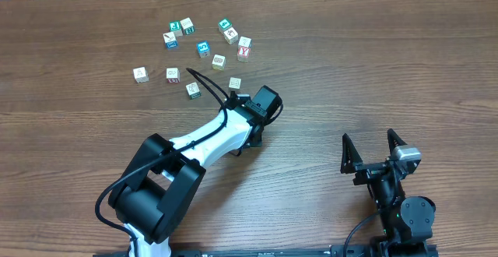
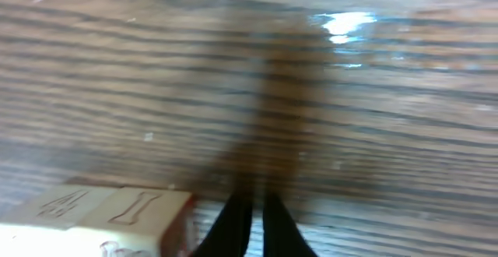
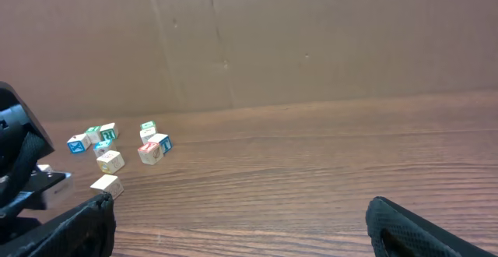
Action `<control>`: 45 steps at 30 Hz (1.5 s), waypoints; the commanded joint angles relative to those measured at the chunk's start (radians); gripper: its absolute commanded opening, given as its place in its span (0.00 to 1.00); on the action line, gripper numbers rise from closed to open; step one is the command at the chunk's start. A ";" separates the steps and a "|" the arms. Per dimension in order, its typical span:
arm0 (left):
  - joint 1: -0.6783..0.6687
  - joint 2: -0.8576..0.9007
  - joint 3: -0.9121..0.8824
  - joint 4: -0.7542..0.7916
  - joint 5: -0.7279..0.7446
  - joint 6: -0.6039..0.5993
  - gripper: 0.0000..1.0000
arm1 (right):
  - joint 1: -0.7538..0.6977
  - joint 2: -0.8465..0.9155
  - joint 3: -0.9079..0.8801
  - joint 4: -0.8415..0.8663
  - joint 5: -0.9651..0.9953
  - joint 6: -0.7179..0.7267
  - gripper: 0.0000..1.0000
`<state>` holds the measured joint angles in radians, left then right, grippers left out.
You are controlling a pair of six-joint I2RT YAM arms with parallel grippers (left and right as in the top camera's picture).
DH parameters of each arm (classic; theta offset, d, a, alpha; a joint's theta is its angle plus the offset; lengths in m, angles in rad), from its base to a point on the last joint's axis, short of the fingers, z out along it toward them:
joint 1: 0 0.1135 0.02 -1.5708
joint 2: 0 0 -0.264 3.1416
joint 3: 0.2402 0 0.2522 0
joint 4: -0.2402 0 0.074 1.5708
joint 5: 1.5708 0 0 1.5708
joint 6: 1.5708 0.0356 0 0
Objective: Form a horizontal line
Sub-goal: 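Lift the left gripper and move it to the cluster's upper left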
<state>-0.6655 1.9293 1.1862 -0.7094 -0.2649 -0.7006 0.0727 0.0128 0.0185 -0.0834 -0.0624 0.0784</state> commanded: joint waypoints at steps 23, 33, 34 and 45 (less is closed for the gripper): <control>0.378 -0.065 0.906 -0.246 -0.060 0.391 0.77 | -0.001 -0.010 -0.010 0.002 0.008 -0.001 1.00; 0.655 0.021 0.901 -0.320 0.101 0.391 0.93 | -0.001 -0.010 -0.010 0.002 0.008 -0.001 1.00; 0.673 0.037 0.901 -0.329 0.121 0.391 0.93 | -0.001 -0.010 -0.010 0.002 0.008 -0.001 1.00; 0.700 0.246 0.901 -0.214 0.189 0.394 0.88 | -0.001 -0.010 -0.010 0.002 0.008 -0.001 1.00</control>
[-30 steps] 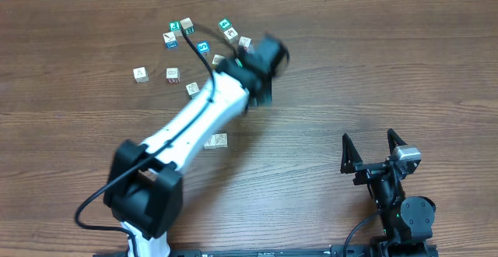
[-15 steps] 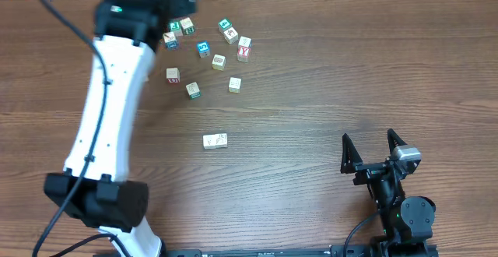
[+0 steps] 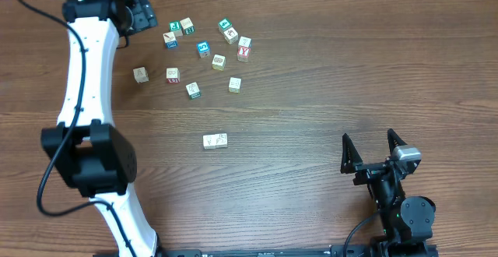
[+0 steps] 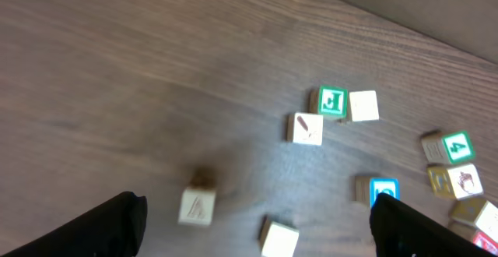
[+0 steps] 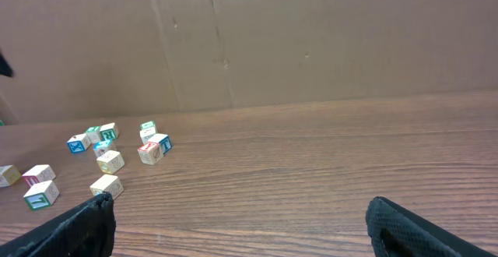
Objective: Form a horizontal line
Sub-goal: 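Lift the left gripper and move it to the cluster's upper left, then lower the left gripper and grasp the hammer picture block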
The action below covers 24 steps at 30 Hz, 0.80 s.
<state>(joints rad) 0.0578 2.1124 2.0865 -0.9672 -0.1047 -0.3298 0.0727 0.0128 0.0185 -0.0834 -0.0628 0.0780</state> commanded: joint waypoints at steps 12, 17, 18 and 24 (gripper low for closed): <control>-0.114 0.277 0.001 0.266 0.023 0.064 0.71 | -0.001 -0.010 -0.010 0.002 0.008 -0.001 1.00; -0.120 0.319 0.001 0.275 0.010 0.060 0.68 | -0.001 -0.010 -0.010 0.002 0.008 -0.001 1.00; -0.120 0.323 0.001 0.275 -0.002 0.061 0.68 | -0.001 -0.010 -0.010 0.002 0.008 -0.001 1.00; -0.116 0.335 0.001 0.278 -0.037 0.061 0.69 | -0.001 -0.010 -0.010 0.002 0.008 -0.001 1.00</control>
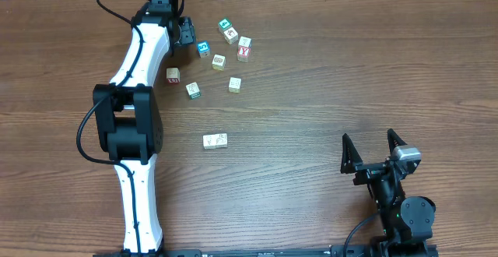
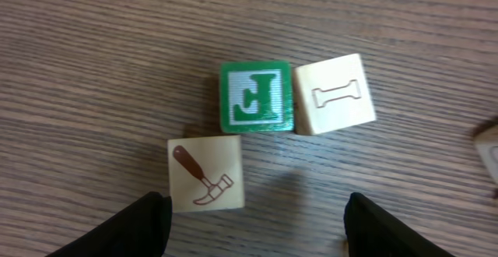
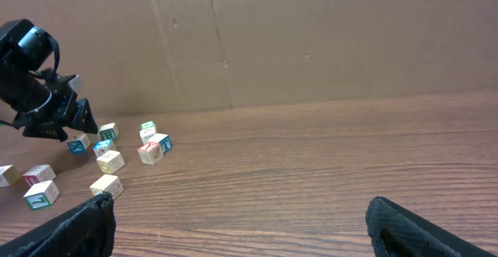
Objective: Form a horizontal line
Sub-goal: 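Lower the left gripper and grasp the hammer picture block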
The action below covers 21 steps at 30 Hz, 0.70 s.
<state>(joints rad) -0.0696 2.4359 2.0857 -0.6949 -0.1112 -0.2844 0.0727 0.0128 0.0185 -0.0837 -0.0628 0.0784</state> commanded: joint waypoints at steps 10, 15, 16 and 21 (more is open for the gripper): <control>0.011 0.019 0.002 0.043 -0.057 0.015 0.59 | -0.001 -0.010 -0.010 0.003 0.008 -0.001 1.00; 0.011 0.050 0.002 0.064 -0.057 0.015 0.53 | -0.001 -0.010 -0.010 0.003 0.008 -0.001 1.00; 0.012 0.059 0.002 0.065 -0.058 0.015 0.54 | -0.001 -0.010 -0.010 0.003 0.008 -0.001 1.00; 0.017 0.063 0.002 0.068 -0.094 0.016 0.53 | -0.001 -0.010 -0.010 0.003 0.008 -0.001 1.00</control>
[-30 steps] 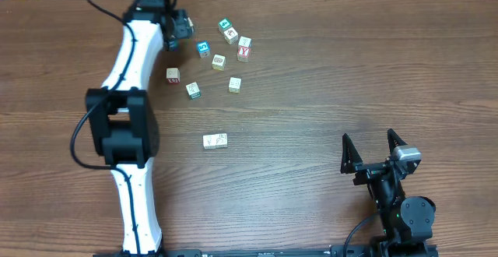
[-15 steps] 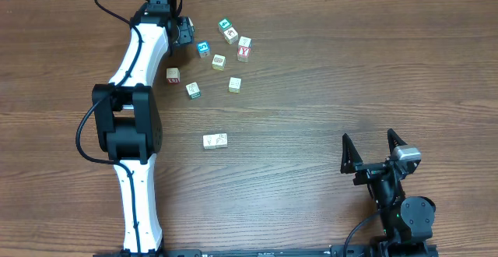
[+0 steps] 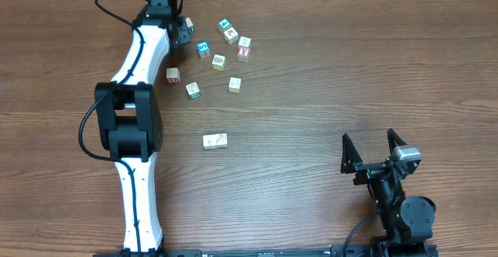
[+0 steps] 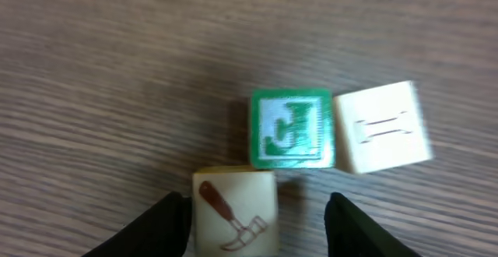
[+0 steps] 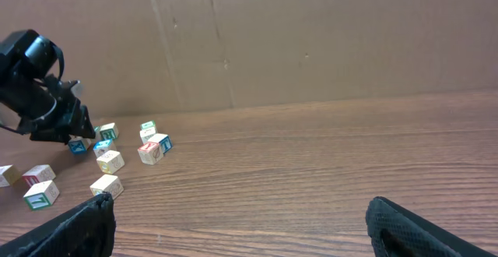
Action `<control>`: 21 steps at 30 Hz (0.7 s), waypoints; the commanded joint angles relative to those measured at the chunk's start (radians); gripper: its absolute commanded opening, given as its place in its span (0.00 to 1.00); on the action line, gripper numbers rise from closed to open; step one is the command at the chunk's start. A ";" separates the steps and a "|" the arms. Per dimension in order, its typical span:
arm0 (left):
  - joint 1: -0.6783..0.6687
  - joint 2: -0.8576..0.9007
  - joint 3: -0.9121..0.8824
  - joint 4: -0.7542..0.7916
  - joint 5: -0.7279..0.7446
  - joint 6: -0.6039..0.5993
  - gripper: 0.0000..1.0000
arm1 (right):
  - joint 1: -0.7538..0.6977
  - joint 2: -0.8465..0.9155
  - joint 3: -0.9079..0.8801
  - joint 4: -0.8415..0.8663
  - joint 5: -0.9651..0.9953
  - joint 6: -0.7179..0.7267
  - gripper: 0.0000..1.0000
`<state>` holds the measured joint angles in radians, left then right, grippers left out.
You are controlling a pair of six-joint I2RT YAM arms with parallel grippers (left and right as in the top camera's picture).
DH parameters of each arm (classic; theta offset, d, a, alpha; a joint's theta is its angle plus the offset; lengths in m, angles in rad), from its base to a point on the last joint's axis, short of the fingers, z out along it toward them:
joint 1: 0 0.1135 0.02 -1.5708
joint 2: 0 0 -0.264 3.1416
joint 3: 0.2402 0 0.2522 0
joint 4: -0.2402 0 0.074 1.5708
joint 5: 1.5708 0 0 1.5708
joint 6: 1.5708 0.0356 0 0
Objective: Form a horizontal line
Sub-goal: 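Lower the left gripper and grasp the hammer picture block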
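Observation:
Small picture and letter blocks lie scattered at the table's far side, among them a blue one (image 3: 203, 48) and a red one (image 3: 243, 53). Two pale blocks (image 3: 215, 141) lie side by side mid-table. My left gripper (image 3: 177, 29) is open at the cluster's left end. In the left wrist view a hammer block (image 4: 236, 209) sits between its fingers (image 4: 167, 226), the left finger close against it. A green J block (image 4: 292, 130) and a bone block (image 4: 383, 127) lie just beyond. My right gripper (image 3: 373, 149) stands open and empty at the near right.
The left arm (image 3: 144, 62) stretches across the table's left side up to the far edge. A brown cardboard wall (image 5: 311, 39) stands behind the table. Bare wood (image 3: 350, 78) lies between the blocks and the right arm.
The left gripper has closed in on the hammer block, which now lies between its open fingers instead of just ahead of the left one. The right arm has not moved.
The left gripper was low at mid-table, fingers together beside a pale block. Then the pair of blocks lay alone there and the gripper was open, high over the far left. Then it hung close above the hammer, J and bone blocks, and now straddles the hammer block.

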<state>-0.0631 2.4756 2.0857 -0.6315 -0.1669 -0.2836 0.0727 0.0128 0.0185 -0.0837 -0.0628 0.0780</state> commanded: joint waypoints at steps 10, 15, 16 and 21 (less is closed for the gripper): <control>0.011 0.021 0.000 0.002 -0.050 0.015 0.35 | -0.001 -0.010 -0.010 0.003 0.008 -0.001 1.00; 0.013 -0.004 0.000 -0.013 -0.050 0.015 0.32 | -0.001 -0.010 -0.010 0.003 0.008 -0.001 1.00; 0.013 -0.013 0.000 -0.016 -0.049 0.015 0.32 | -0.001 -0.010 -0.010 0.003 0.008 -0.001 1.00; 0.013 -0.058 0.000 -0.026 -0.046 0.016 0.31 | -0.001 -0.010 -0.010 0.003 0.008 -0.001 1.00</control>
<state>-0.0582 2.4825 2.0857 -0.6529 -0.1989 -0.2798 0.0727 0.0128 0.0185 -0.0834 -0.0628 0.0780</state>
